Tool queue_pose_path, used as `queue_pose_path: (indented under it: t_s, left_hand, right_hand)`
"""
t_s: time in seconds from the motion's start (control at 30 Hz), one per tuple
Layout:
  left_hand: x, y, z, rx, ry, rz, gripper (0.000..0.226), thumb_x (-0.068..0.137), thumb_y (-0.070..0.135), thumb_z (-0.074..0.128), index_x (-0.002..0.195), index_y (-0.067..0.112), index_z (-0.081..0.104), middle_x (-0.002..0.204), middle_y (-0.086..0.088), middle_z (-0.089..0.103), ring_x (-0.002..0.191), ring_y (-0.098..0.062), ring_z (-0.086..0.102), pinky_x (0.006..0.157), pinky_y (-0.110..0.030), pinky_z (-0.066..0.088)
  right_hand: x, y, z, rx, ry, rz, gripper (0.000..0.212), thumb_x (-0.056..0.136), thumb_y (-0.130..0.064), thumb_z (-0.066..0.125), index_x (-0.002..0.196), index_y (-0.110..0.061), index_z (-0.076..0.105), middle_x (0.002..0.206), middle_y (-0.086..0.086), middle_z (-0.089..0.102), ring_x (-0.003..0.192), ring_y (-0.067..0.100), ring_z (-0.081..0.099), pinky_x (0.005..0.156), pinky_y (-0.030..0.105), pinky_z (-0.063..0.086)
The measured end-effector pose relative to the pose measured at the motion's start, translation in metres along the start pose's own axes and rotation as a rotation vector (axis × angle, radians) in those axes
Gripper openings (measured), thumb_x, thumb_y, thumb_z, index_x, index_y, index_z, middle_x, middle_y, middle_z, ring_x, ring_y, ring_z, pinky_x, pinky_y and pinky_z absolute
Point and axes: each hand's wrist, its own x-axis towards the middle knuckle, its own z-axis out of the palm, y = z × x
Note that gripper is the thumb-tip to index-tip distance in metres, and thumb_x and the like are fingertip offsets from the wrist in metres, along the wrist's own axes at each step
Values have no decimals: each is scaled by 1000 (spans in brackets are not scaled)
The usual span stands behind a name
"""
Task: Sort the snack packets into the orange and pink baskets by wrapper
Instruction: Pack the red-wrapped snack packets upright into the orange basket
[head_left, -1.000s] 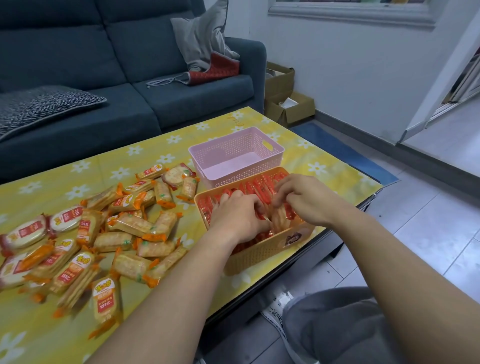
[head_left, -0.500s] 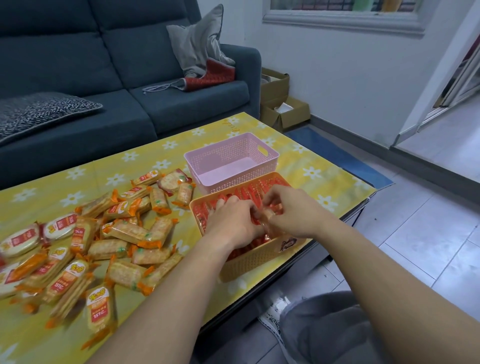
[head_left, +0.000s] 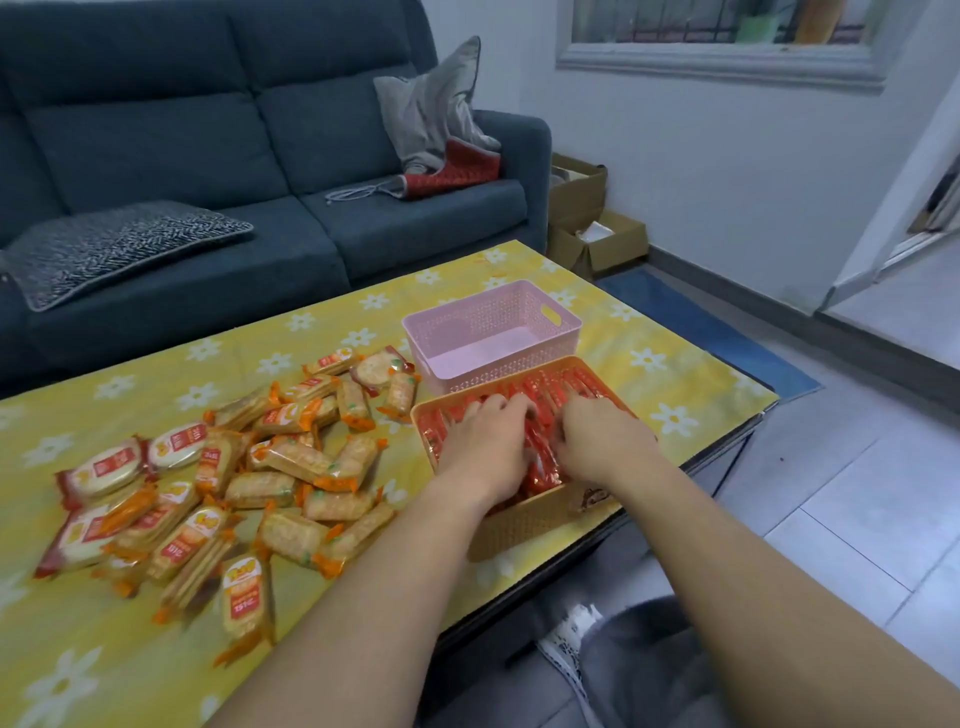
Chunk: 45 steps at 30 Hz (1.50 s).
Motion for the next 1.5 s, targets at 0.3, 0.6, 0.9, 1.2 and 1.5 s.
queue_pose_path:
  t_s: [0.3, 0.6, 0.9, 1.2, 1.5]
  left_hand:
    - [-66, -54, -47, -150, 143, -209, 32, 79, 27, 46, 105, 22, 64, 110, -8, 64, 108, -33, 60, 88, -47, 50]
    - [-162, -211, -82, -173, 188, -670, 30, 91, 13, 56, 117, 21, 67, 120, -3, 69, 115, -25, 62, 94, -30, 48]
    - [-108, -323, -130, -120, 484, -768, 27, 96, 15, 49, 107, 30, 69, 107, 2, 72, 90, -25, 67, 72, -35, 56]
    - [-32, -384, -106, 31, -120, -673, 64, 98, 19, 57, 154, 31, 29, 154, -10, 41, 140, -34, 36, 112, -44, 36]
    - [-51, -383, -115, 88, 194, -794, 88, 68, 49, 85, 136, 17, 39, 135, -11, 36, 119, -35, 46, 100, -49, 47]
  right_hand:
    - [-28, -101, 2, 312, 31, -233, 15, 85, -22, 52, 76, -24, 64, 87, 3, 71, 90, 30, 68, 71, 35, 51]
    - [7, -217, 62, 488, -141, -371, 33, 89, -7, 56, 118, -15, 67, 113, 4, 70, 110, 23, 62, 89, 27, 46]
    - [165, -239, 87, 128, -54, -137, 42, 96, -13, 53, 137, -8, 49, 138, 23, 47, 124, 40, 51, 101, 45, 46]
    - [241, -256, 121, -99, -127, 28, 52, 93, -24, 52, 138, -2, 39, 140, 29, 44, 129, 45, 39, 102, 50, 38]
    - [222, -261, 96, -342, -9, -33, 51, 84, -26, 71, 129, -10, 54, 140, 21, 41, 127, 38, 40, 99, 46, 43]
